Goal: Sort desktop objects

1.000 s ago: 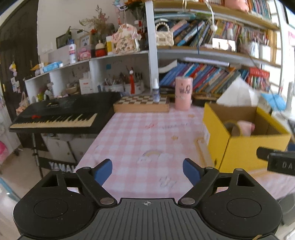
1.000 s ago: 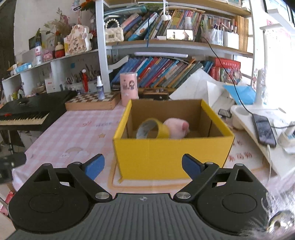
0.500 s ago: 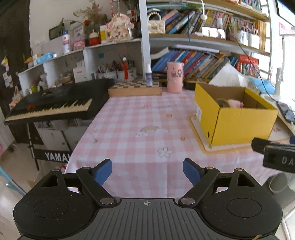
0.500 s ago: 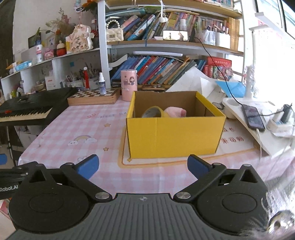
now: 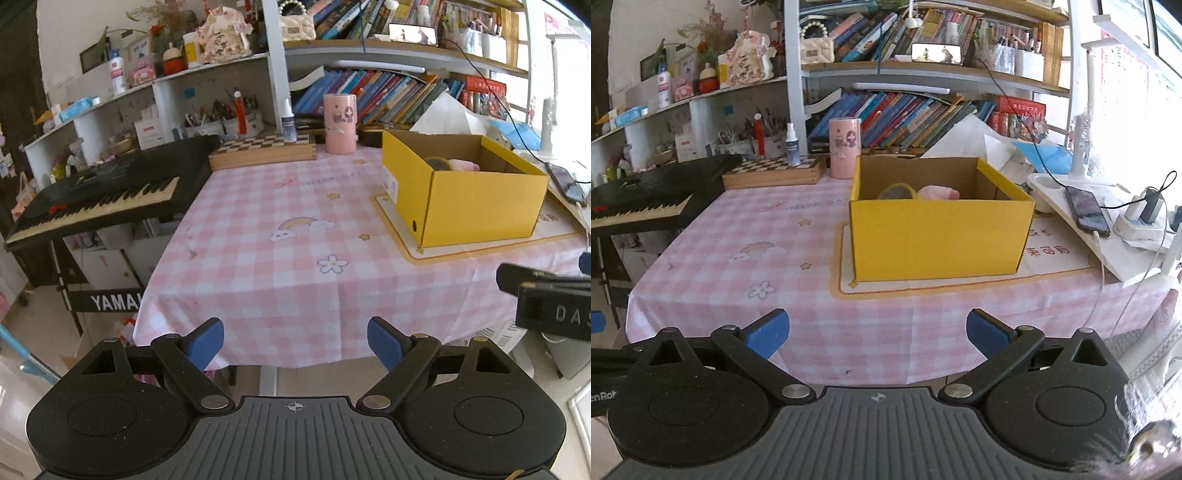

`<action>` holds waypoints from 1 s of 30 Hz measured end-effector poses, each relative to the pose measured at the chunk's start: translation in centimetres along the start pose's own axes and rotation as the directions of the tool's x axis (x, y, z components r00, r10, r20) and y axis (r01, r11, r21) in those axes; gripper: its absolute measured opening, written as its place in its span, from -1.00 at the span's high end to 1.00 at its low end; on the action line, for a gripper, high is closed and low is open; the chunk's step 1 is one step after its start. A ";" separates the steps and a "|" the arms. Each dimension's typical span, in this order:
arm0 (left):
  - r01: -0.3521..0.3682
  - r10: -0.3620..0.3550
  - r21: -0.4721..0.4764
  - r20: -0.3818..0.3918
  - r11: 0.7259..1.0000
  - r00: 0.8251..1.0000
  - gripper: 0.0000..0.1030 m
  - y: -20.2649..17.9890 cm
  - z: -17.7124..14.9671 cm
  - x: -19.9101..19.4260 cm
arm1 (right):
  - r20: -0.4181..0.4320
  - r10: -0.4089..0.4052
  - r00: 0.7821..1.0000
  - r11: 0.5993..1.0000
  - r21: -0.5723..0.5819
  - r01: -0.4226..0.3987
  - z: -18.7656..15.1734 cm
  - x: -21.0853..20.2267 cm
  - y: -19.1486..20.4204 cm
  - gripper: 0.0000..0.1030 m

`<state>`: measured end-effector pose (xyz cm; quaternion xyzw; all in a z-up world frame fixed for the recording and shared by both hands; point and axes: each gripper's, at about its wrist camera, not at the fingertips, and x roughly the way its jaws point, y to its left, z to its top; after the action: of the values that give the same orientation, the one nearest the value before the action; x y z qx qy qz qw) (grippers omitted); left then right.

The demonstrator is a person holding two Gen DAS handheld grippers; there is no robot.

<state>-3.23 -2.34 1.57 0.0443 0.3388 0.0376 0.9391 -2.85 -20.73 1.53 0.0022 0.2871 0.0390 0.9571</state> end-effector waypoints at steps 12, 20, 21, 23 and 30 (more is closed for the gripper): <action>0.013 -0.013 -0.067 0.001 0.998 1.000 -0.72 1.7 -0.3 -0.2 | -0.029 0.028 0.999 0.999 -0.016 -0.028 0.1 0.4 1.4 -1.00; 0.015 -0.016 -0.084 -0.012 0.996 1.000 -0.72 1.8 -0.2 0.2 | -0.034 0.028 0.999 0.999 -0.024 -0.029 0.3 0.6 1.5 -1.00; 0.013 -0.014 -0.082 -0.012 0.997 1.000 -0.73 1.8 -0.2 0.2 | -0.037 0.026 0.999 0.999 -0.025 -0.027 0.3 0.7 1.5 -1.00; 0.008 -0.009 -0.074 -0.014 0.997 1.000 -0.73 1.6 -0.2 0.3 | -0.045 0.021 0.999 0.999 -0.026 -0.022 0.3 0.8 1.4 -1.00; 0.011 -0.012 -0.056 -0.019 0.998 1.000 -0.73 1.2 -0.1 0.4 | -0.068 0.011 0.998 1.000 -0.016 -0.012 0.0 1.1 1.0 -1.00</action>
<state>-3.07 -1.09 1.40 0.0155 0.3468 0.0419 0.9369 -2.01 -19.67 0.99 -0.0054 0.3190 0.0470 0.9466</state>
